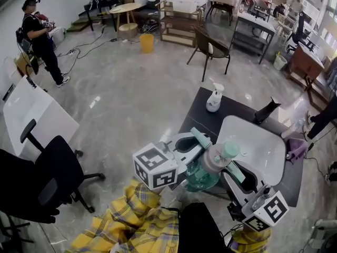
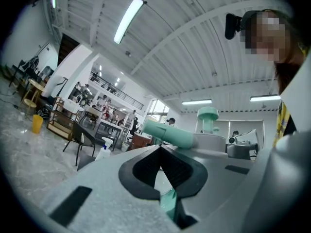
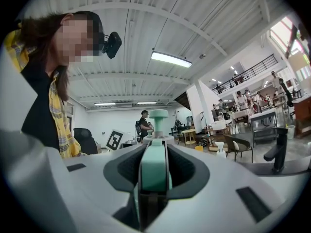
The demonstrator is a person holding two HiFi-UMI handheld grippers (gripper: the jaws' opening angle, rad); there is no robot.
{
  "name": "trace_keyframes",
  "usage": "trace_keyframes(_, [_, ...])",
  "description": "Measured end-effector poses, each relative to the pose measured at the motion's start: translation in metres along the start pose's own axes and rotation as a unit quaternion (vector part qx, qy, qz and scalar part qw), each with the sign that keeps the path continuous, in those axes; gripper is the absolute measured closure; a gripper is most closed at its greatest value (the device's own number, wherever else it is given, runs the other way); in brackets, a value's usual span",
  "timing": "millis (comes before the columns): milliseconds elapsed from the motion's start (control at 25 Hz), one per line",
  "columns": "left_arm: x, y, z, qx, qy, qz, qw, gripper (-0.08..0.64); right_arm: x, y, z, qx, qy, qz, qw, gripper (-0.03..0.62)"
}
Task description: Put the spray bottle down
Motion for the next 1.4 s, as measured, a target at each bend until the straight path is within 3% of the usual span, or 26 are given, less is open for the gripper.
trace_keyframes(280, [0.028, -0.009, 0.012, -0.009, 0.021, -0.010, 0.9997, 0.554, -0.025, -0.015, 0.015, 0.005, 0.013, -0.004, 1.000, 0.477])
trace_keyframes(560, [0.072, 0.031, 0.049, -0.013, 0.054, 0.004, 0.9984, 0.554, -0.080, 0.008, 0.055, 0.010, 0.034, -0.027, 0.999, 0.477])
trace_keyframes(920, [0.111, 0.043, 0.092, -0.021, 0.088, 0.008, 0.9958, 0.554, -0.139, 0.010, 0.077, 0.010, 0.053, -0.046, 0.997, 0.477])
trace_keyframes(1400, [0.153, 0.044, 0.124, -0.038, 0.102, 0.016, 0.9940, 0.554, -0.183, -0.002, 0.101, 0.016, 0.047, -0.073, 0.996, 0.477])
Point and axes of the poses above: the fingertips, and each gripper's own axes: z forward along the fingers, x to its left, y out of its top, the point moved 2 cm from there along -z, backward along the fingers, and after that the axes turned 5 degrees about -z, right-handed, at the moved point
